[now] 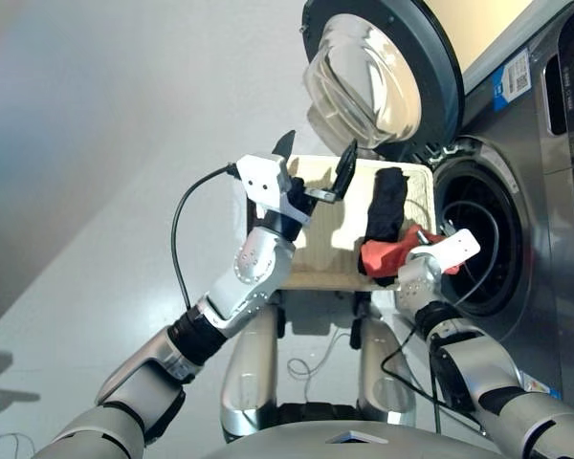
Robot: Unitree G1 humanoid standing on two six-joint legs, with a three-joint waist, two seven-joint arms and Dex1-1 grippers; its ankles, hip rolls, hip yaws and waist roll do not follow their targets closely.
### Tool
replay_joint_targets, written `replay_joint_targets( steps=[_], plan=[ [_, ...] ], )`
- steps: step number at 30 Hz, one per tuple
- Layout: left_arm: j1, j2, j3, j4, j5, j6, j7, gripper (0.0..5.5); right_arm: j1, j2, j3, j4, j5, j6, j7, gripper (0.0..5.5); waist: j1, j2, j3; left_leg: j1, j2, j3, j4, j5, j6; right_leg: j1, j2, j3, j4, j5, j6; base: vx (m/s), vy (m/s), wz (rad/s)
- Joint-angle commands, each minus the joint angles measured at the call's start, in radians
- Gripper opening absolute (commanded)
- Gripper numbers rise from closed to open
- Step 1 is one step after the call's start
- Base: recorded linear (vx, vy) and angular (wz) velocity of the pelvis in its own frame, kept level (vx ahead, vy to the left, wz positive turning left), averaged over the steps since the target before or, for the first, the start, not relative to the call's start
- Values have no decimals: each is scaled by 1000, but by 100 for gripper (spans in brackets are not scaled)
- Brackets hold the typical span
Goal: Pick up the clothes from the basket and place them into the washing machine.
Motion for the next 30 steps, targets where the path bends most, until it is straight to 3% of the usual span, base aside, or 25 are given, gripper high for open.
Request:
replay_joint_targets(
  steps=[1,6,9,12,19,26,30],
  plan=[
    [17,0,24,-126,-5,-38,-36,550,-71,-92,-73,-9,-7,-40,-21,0,18,2,21,-26,-26,45,27,-23,-31,-126,-10,49,130,-21,-2,0,0,0],
    [71,24,31,-132,-1,-31,-45,550,-126,-219,-108,25,-4,-48,-48,0,21,6,21,-155,-22,45,96,-37,-28,-255,0,68,188,-26,-10,-21,-7,4],
    [93,45,38,-136,14,-29,-42,550,-137,-307,-107,31,-18,-43,-51,0,19,14,21,-232,-29,42,150,-61,-29,-334,5,81,250,-50,-18,-62,-18,31],
    [110,71,62,-162,22,-39,-42,550,-160,-392,-107,43,-49,-32,-52,0,14,22,21,-319,-31,38,193,-55,-31,-428,9,95,297,-47,-24,-79,-18,87],
    [157,129,94,-224,49,-51,-19,550,-251,-571,-95,46,-70,-47,-90,0,4,24,21,-485,-22,46,316,-102,-29,-606,22,125,420,-83,-33,-66,1,36],
    [185,173,116,-275,83,-53,4,550,-284,-677,-65,51,-135,-40,-116,0,-8,25,21,-586,-6,49,367,-111,-35,-717,27,126,485,-100,-40,-17,-4,-3],
    [187,188,129,-285,86,-64,10,550,-268,-704,-83,-16,-138,-94,-126,0,-12,29,21,-615,-2,50,381,-112,-37,-749,31,130,505,-111,-42,0,0,0]
  ],
)
